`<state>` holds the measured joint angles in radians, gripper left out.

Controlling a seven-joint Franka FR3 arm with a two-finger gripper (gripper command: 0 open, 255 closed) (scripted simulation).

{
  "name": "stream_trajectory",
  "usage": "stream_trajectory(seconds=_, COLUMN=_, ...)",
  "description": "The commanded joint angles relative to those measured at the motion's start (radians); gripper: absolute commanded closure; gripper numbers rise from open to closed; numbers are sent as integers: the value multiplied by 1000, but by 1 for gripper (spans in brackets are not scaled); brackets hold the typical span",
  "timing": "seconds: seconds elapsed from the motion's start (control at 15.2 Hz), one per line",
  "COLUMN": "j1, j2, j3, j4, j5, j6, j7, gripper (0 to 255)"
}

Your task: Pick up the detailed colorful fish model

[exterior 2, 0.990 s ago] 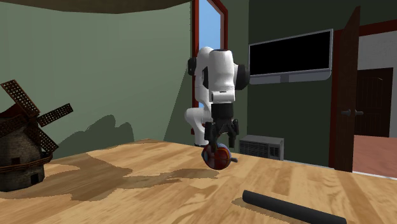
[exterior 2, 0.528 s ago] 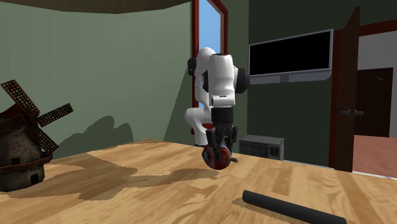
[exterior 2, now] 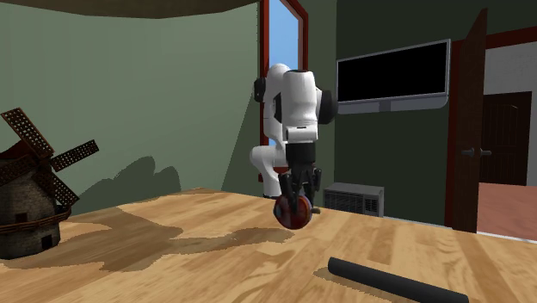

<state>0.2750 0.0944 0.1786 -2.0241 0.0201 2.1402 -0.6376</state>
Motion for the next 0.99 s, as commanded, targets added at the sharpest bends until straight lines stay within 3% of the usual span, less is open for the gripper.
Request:
stream_trajectory(seconds=0.0, j1=0, j2=-10, j3=0, j4=14, j5=2, j6=-24, j7=0, gripper=255)
stream_trajectory(seconds=0.92, j1=-2, j2=-56, j3=-1, j4=124, j5=9, j6=-180, j7=-2, gripper=255)
